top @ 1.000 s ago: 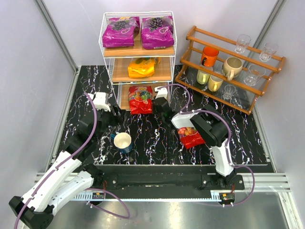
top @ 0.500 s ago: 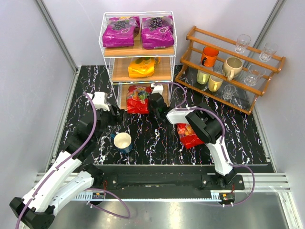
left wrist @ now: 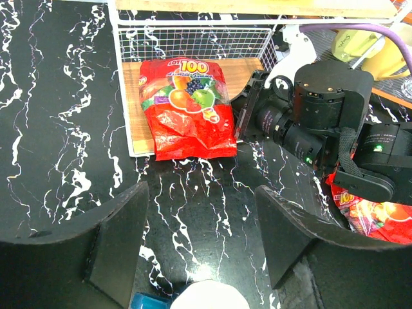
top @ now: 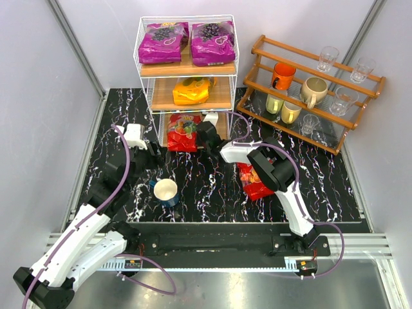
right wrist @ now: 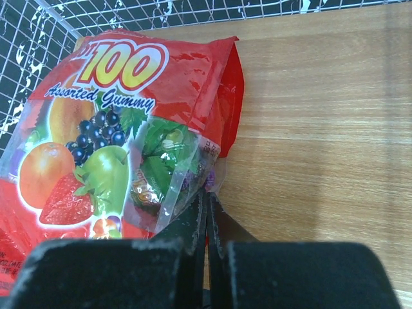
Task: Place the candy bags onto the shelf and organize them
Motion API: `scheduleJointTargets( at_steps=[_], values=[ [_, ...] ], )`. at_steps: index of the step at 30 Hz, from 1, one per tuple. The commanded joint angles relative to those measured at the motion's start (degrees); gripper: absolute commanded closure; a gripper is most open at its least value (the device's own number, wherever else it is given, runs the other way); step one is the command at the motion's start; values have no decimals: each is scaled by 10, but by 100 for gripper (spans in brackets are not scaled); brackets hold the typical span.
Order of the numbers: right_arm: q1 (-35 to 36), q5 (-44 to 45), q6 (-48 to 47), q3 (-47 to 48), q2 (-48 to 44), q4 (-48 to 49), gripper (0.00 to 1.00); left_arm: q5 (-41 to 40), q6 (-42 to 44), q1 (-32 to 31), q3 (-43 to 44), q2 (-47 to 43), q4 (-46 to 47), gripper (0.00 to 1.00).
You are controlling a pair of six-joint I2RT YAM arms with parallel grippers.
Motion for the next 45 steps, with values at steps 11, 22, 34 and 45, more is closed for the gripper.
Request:
scheduleJointTargets(
  at_steps=[11, 22, 34, 45],
  values=[
    [-9, -15, 15, 3, -4, 5, 99, 7, 9, 9, 1, -13, 18, 30],
    [-9, -20, 23, -192, -124, 118, 99, 7, 5, 10, 2, -9, 23, 30],
    [-8, -32, 56, -419, -432, 12, 75, 18, -2, 9, 8, 0, 26, 29],
    [-107, 24, 130, -478, -713, -366, 25, 39, -14, 10, 15, 12, 37, 26]
  ],
)
